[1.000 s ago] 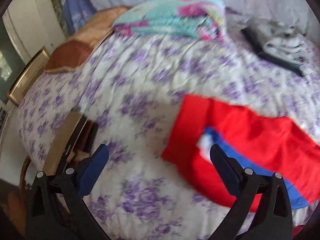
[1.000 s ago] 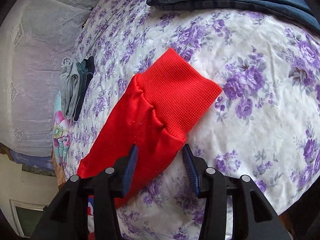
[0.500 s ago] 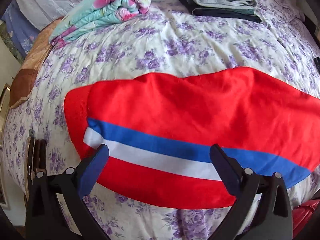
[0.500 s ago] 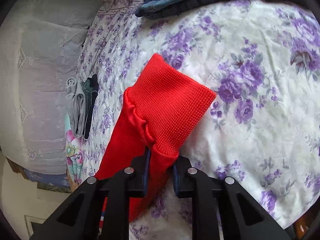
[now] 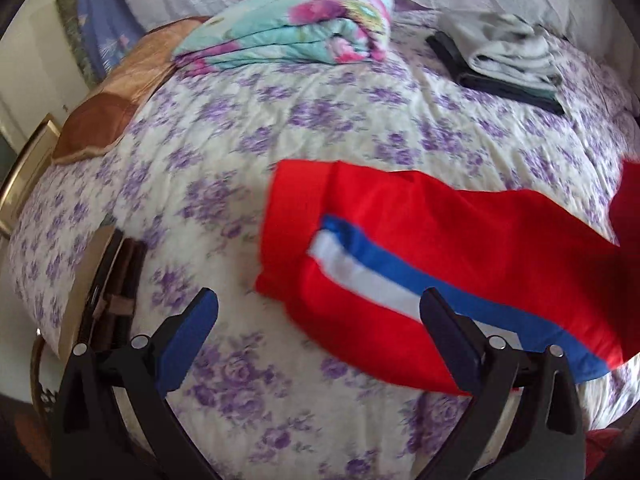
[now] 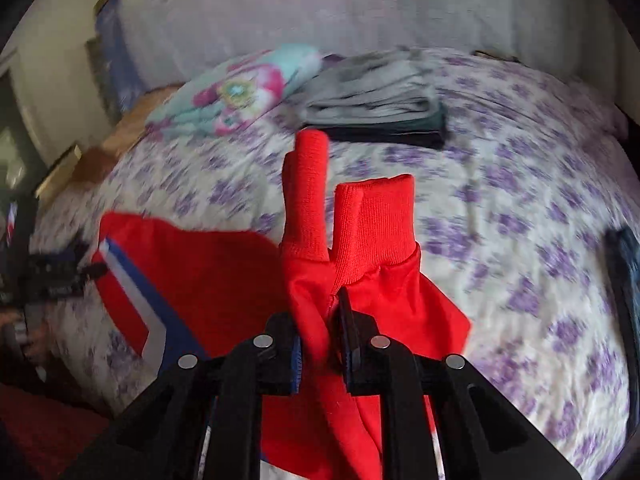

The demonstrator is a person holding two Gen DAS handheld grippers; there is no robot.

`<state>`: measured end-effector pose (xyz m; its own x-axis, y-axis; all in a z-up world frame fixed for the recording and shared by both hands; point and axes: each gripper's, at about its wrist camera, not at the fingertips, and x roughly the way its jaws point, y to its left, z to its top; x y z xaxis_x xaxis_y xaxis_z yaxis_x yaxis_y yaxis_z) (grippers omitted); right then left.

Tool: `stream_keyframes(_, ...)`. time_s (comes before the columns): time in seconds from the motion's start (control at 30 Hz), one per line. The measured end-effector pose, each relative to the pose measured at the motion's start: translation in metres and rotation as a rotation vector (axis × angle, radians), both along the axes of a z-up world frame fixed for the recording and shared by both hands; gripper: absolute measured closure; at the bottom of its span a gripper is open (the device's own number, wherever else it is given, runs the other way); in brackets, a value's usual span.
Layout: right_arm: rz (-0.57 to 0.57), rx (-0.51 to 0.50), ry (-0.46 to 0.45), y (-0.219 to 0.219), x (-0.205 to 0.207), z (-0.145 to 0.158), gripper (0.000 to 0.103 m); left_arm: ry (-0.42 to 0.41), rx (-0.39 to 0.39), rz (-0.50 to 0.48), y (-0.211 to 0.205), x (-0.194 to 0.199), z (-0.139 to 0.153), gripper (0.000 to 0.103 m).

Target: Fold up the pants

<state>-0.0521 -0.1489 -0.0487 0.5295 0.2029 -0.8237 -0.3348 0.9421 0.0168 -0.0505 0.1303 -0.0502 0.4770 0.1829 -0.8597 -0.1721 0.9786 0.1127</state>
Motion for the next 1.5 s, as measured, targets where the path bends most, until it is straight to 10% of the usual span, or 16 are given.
stream_keyframes(0.17, 0.219, -0.23, 0.095, 0.056, -0.014, -0.052, 0.08, 0.01, -0.039, 0.104, 0.032, -0.021, -0.004, 0.004)
stream_keyframes(0.33, 0.191, -0.003, 0.154, 0.026, -0.021, -0.012, 0.072, 0.02, -0.058, 0.158, 0.049, -0.034, -0.011, 0.004)
stream_keyframes(0.47, -0.036, 0.134, 0.096, -0.003, 0.008, 0.008, 0.071, 0.032, -0.098, 0.172, 0.053, -0.031, -0.017, 0.004)
stream_keyframes(0.67, -0.017, -0.045, 0.173, 0.029, 0.03, -0.055, 0.061, 0.065, -0.165, 0.176, 0.054, -0.022, -0.024, 0.004)
stream_keyframes(0.9, 0.02, 0.009, 0.019, 0.027, 0.014, -0.012, 0.059, 0.108, -0.347, 0.234, 0.071, -0.017, -0.036, 0.004)
stream_keyframes(1.07, 0.06, -0.001, 0.166, 0.036, 0.02, -0.056, 0.038, 0.114, -0.508, 0.3, 0.08, -0.003, -0.052, 0.004)
stream_keyframes(1.3, 0.103, -0.009, 0.158, 0.031, 0.011, -0.053, 0.035, 0.068, -0.565, 0.216, 0.059, 0.026, -0.056, 0.004)
stream_keyframes(1.5, 0.103, -0.015, 0.114, 0.028, 0.012, -0.035, 0.036, 0.027, -0.571, 0.205, 0.064, 0.029, -0.059, 0.026)
